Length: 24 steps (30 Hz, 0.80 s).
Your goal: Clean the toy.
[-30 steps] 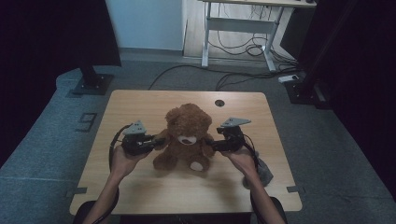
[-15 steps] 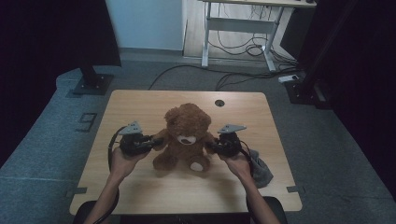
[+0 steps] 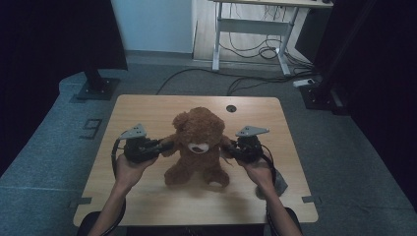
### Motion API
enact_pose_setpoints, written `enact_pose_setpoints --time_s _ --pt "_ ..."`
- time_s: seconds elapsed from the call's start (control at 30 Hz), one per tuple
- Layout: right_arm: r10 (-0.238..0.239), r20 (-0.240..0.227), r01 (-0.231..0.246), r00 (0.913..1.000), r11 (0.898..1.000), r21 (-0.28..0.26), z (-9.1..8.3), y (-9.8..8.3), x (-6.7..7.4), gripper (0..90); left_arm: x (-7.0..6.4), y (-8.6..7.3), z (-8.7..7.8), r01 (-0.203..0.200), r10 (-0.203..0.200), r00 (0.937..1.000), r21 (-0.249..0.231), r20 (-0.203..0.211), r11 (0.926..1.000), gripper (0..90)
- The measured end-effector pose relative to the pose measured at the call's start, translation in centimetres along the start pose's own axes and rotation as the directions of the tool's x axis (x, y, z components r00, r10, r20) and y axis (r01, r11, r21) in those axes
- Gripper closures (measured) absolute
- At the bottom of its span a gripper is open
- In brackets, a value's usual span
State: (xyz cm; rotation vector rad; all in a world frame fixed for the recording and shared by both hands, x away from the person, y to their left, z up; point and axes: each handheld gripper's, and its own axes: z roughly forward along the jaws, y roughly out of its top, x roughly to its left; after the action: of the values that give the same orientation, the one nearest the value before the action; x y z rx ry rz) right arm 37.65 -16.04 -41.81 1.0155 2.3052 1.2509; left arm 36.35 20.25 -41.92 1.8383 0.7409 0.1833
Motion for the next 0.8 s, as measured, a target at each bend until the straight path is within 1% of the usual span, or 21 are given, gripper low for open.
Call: enact_pose_setpoints --time_s 0.07,0.17,0.23,0.27,0.33,0.4,0.47,0.63,0.8 --pt "0.021 -0.001 -0.021 0.9998 1.000 0.011 0.2 -0.2 -0.5 72.3 0.2 -0.2 0.4 0.006 -0.006 1.0000 0.013 -0.005 0.9999 74.9" --pt "0.037 -0.005 -0.037 0.9993 0.999 0.029 0.9 -0.6 -0.9 72.0 0.9 -0.6 1.0 0.025 -0.025 0.9995 0.029 -0.018 0.9993 74.5" --pt "0.039 -0.007 -0.039 0.9992 0.998 0.041 1.4 -0.8 -1.1 71.5 1.4 -0.8 1.5 0.025 -0.023 0.9990 0.045 -0.040 0.9987 74.3" --pt "0.039 -0.005 -0.039 0.9992 0.998 0.046 1.7 -0.9 -1.3 71.2 1.6 -0.9 1.7 0.028 -0.026 0.9987 0.049 -0.044 0.9984 74.2" --pt "0.042 -0.005 -0.042 0.9991 0.997 0.057 2.2 -1.0 -1.6 70.8 2.0 -1.1 2.1 0.028 -0.026 0.9981 0.053 -0.056 0.9982 74.0" --pt "0.051 -0.004 -0.051 0.9987 0.997 0.056 2.7 -1.1 -1.9 70.4 2.5 -1.3 2.5 0.037 -0.034 0.9974 0.053 -0.064 0.9979 73.7" --pt "0.055 -0.004 -0.055 0.9985 0.997 0.061 3.1 -1.2 -2.2 70.1 2.8 -1.4 2.7 0.038 -0.034 0.9970 0.055 -0.070 0.9978 73.4" --pt "0.066 -0.005 -0.065 0.9978 0.995 0.073 3.8 -1.2 -2.8 69.3 3.7 -1.6 3.3 0.056 -0.051 0.9955 0.061 -0.080 0.9966 72.8" --pt "0.076 0.007 -0.077 0.9971 0.993 0.085 4.7 -1.2 -3.4 68.7 4.4 -1.7 4.2 0.070 -0.064 0.9938 0.068 -0.091 0.9952 72.4"
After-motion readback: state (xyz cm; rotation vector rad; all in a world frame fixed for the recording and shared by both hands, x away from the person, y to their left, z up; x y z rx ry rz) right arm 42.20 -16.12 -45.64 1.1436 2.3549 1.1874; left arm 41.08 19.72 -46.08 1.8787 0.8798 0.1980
